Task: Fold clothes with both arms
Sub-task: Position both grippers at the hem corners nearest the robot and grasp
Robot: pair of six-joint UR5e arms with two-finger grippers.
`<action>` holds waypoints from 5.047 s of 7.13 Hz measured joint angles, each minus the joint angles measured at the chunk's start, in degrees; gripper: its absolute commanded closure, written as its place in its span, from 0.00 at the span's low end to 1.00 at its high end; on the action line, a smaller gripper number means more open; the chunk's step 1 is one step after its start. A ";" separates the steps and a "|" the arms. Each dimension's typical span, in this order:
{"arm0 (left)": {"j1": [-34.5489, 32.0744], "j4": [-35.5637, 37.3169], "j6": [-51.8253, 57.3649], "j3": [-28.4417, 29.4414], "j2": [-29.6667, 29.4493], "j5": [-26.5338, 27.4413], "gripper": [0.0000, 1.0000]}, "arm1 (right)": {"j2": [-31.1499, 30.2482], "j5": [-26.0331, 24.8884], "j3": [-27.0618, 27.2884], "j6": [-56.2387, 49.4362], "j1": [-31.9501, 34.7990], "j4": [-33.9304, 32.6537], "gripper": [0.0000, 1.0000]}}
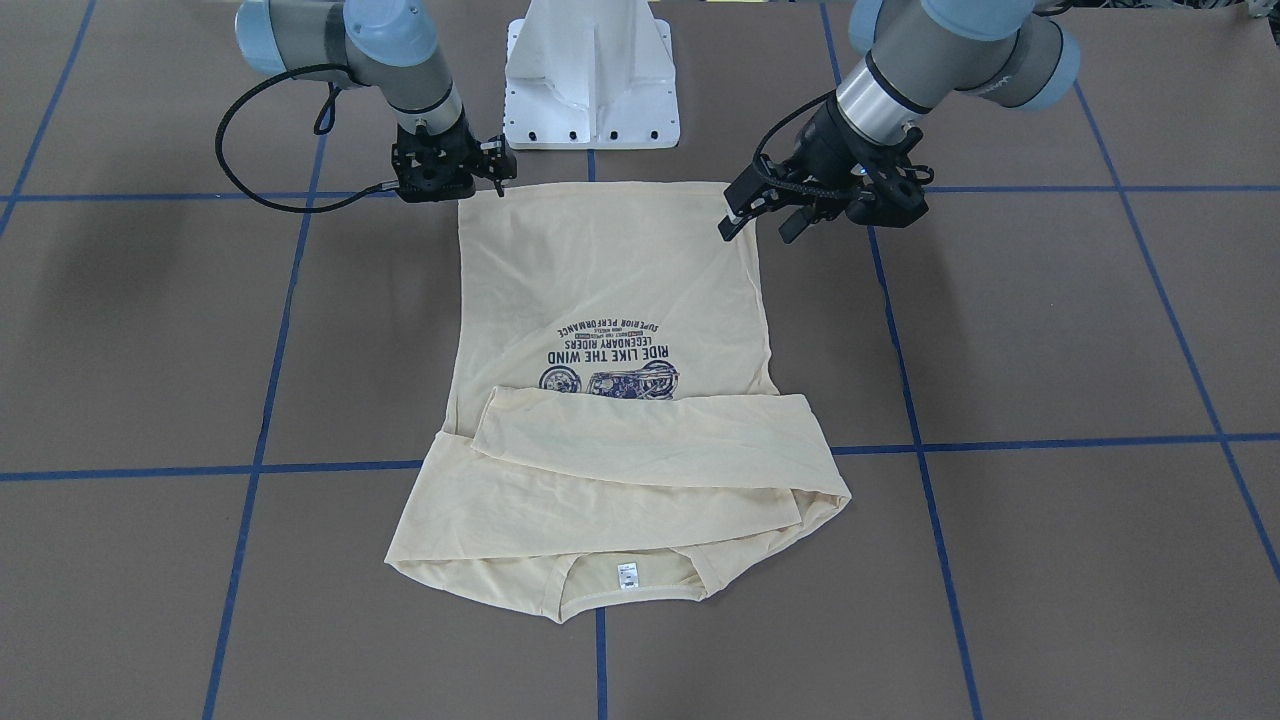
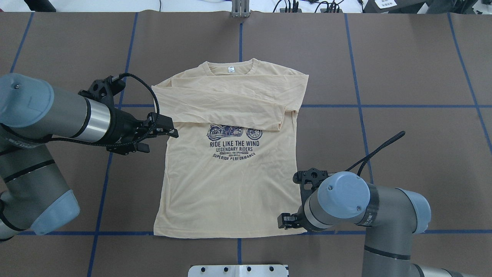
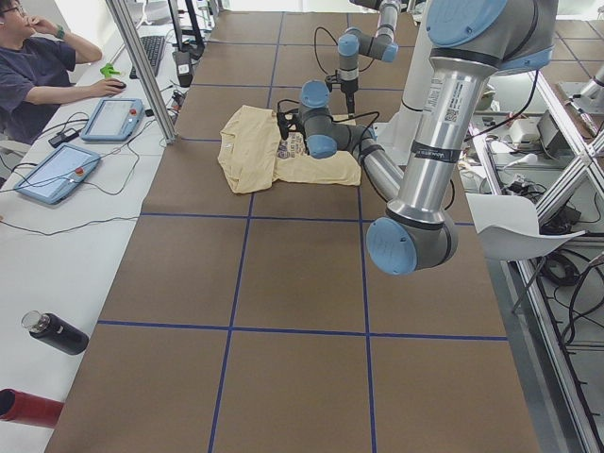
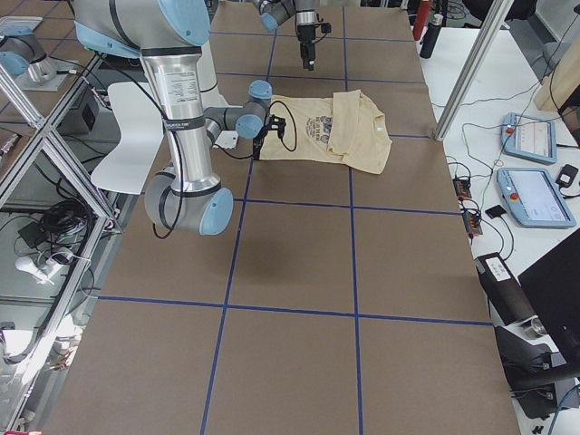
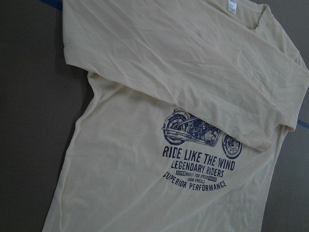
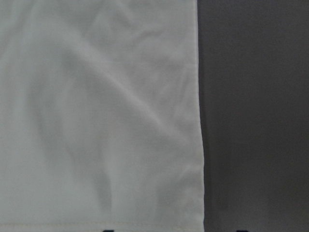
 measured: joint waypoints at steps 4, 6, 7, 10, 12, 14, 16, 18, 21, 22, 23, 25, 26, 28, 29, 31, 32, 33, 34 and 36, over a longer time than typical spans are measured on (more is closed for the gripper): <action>-0.11 0.01 0.04 -0.15 0.19 -0.01 0.00 | -0.13 0.44 -0.64 -0.04 0.12 -0.31 0.30; -0.12 0.01 0.04 -0.18 0.14 -0.01 0.00 | -0.13 0.59 -1.32 -0.02 0.12 -0.36 0.38; -0.11 0.01 0.04 -0.17 0.11 -0.01 0.00 | -0.11 0.65 -1.64 -0.01 0.12 -0.35 0.58; -0.11 0.01 0.04 -0.16 0.18 -0.01 0.00 | -0.08 1.76 -1.75 -0.01 0.18 -0.18 1.00; -0.13 0.01 0.04 -0.07 0.19 -0.01 0.00 | -0.09 3.38 -1.09 -0.01 0.40 -0.04 1.00; -0.06 -0.03 0.02 -0.19 1.30 0.07 0.00 | -0.14 3.97 0.00 0.01 0.99 -0.02 1.00; 1.89 -0.15 -0.15 -0.75 5.07 3.23 0.00 | -0.09 3.88 0.92 0.06 1.85 -0.01 1.00; 9.84 0.00 -1.75 -0.96 8.79 10.08 0.00 | -0.05 3.57 1.15 0.08 2.09 0.03 1.00; 20.55 3.94 -7.42 -1.91 9.53 16.08 0.02 | 0.15 3.38 1.14 0.08 2.31 -0.01 1.00; 22.77 5.21 -8.63 -2.35 9.44 16.94 0.08 | 0.18 3.43 1.11 0.08 2.49 0.00 1.00; 24.64 6.17 -9.44 -2.51 9.23 17.68 0.15 | 0.18 3.53 1.10 0.08 2.69 0.04 1.00; 26.67 8.23 -10.31 -2.21 8.40 18.27 0.31 | 0.18 3.70 1.10 0.02 3.02 0.03 1.00; 27.04 8.79 -10.44 -1.95 8.17 18.34 0.42 | 0.18 3.77 1.10 0.00 3.21 0.03 1.00; 27.25 9.11 -10.50 -1.74 8.00 18.42 0.52 | 0.19 3.89 1.10 -0.01 3.48 0.03 1.00; 27.27 9.14 -10.51 -1.72 7.96 18.38 0.62 | 0.17 3.93 1.10 -0.01 3.57 0.01 1.00; 27.24 9.21 -10.51 -1.90 7.87 18.38 1.00 | 0.06 3.96 1.04 -0.01 3.68 -0.01 1.00; 27.17 9.33 -10.51 -2.14 7.85 18.40 1.00 | -0.02 3.99 1.02 -0.03 3.71 -0.01 1.00; 27.08 9.38 -10.51 -2.30 7.84 18.38 1.00 | -0.10 4.03 0.99 -0.09 3.72 -0.01 1.00; 26.95 9.40 -10.51 -2.34 7.76 18.37 1.00 | -0.14 4.04 0.96 -0.17 3.72 -0.01 1.00; 26.56 9.43 -10.53 -2.64 7.54 18.34 1.00 | -0.16 4.08 0.94 -0.28 3.76 -0.01 1.00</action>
